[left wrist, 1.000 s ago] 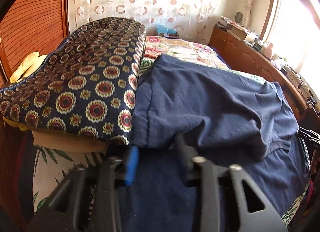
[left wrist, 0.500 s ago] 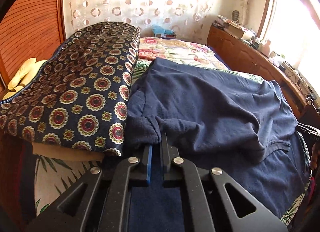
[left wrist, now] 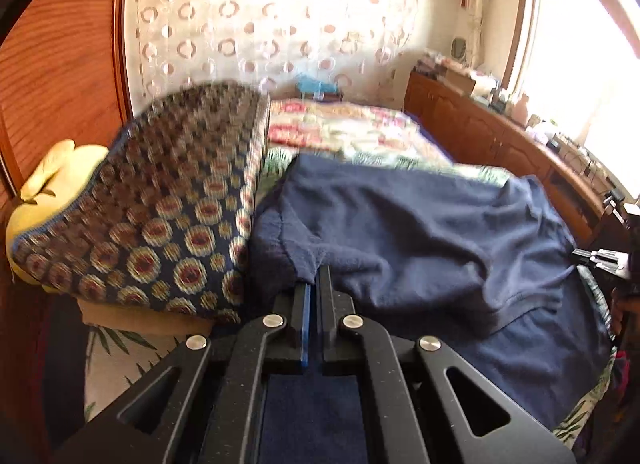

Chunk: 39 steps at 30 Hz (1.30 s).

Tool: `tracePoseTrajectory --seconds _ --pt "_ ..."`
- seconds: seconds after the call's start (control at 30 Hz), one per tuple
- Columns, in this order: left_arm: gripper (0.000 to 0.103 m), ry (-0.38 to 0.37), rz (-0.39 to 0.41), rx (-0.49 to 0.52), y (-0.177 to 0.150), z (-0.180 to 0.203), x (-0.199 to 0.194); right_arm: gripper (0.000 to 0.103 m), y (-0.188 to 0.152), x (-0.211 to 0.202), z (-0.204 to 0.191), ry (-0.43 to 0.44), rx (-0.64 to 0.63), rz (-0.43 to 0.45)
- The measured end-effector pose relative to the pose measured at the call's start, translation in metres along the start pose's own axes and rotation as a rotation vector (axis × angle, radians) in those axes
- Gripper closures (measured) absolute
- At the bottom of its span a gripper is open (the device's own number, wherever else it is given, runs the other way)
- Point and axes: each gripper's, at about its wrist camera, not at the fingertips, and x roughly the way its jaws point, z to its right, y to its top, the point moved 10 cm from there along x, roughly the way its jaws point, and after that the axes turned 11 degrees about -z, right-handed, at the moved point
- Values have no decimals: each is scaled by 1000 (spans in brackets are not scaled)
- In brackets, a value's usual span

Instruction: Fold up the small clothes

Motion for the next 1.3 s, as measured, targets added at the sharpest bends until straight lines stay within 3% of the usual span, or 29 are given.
tracePoseTrajectory --seconds 0.3,0.6,0.8,0.97,1.13,1.3 --pt "101 -23 120 29 21 13 -60 98 6 -61 -1 38 -9 165" --pt "101 -19 129 47 -9 2 -90 98 -30 -109 3 64 -28 216" --pt "101 -1 103 55 -40 -1 -94 98 -65 -124 -8 91 -67 189" --pt "101 9 48 36 -67 -9 -77 98 -96 -110 -12 91 -81 128" --pt "101 34 -25 26 -94 -16 -55 98 -102 -76 -8 89 -65 52" --pt "101 55 -56 40 -103 -12 -46 98 -96 -66 -13 80 -63 25"
